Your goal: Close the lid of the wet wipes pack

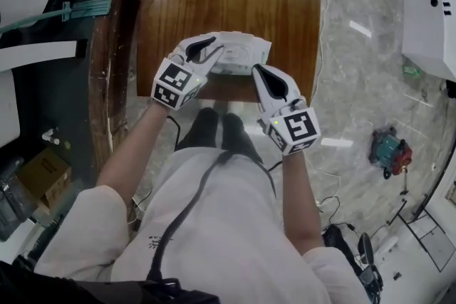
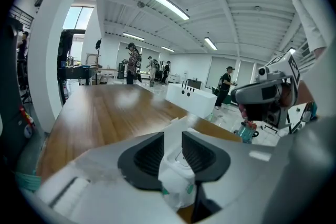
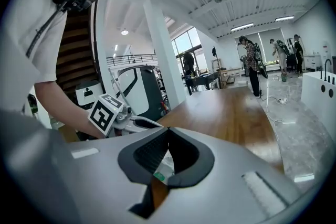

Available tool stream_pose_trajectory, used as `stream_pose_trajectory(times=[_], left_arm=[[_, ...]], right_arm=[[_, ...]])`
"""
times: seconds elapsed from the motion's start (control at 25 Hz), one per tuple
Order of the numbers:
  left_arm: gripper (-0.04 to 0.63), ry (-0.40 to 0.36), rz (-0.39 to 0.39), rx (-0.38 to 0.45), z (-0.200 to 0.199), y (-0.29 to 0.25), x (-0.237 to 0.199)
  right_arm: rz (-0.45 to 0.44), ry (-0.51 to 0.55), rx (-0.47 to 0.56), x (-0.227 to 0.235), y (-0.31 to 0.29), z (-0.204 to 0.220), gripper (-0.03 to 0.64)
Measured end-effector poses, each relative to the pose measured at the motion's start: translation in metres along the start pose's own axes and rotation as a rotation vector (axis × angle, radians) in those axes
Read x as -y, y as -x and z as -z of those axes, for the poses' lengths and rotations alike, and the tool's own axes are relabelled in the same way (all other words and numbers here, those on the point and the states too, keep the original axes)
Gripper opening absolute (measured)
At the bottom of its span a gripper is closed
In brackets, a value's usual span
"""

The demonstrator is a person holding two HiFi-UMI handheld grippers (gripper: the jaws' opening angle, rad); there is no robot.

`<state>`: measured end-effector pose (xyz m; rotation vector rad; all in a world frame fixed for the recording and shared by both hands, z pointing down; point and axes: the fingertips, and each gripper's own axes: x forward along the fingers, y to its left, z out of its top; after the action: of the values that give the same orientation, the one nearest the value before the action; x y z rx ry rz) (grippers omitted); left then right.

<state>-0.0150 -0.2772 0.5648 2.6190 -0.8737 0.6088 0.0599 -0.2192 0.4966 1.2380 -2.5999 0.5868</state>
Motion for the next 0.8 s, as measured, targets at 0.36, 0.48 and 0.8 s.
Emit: stream_pose_trajectory(times=[0.36,0.48,0.8], left_arm=[[0.19,-0.024,0.033,-0.029,0.012,-0.014,-0.005],[0.202,-0.022,0.05,-0.043,0.015,-0.018,-0.007],[0.222,-0.051,0.075,-0.045,0.009,-0.033,-0.011]], right_arm=[[-0.011,-0.024,-0.025,0.004,-0.005,0.021,0.009],[-0.014,-0.025,-0.035,0.003,-0.007,0.024,0.009],[-0.007,-0.034,-0.035,0.005,-0.01,0.025,0.009]])
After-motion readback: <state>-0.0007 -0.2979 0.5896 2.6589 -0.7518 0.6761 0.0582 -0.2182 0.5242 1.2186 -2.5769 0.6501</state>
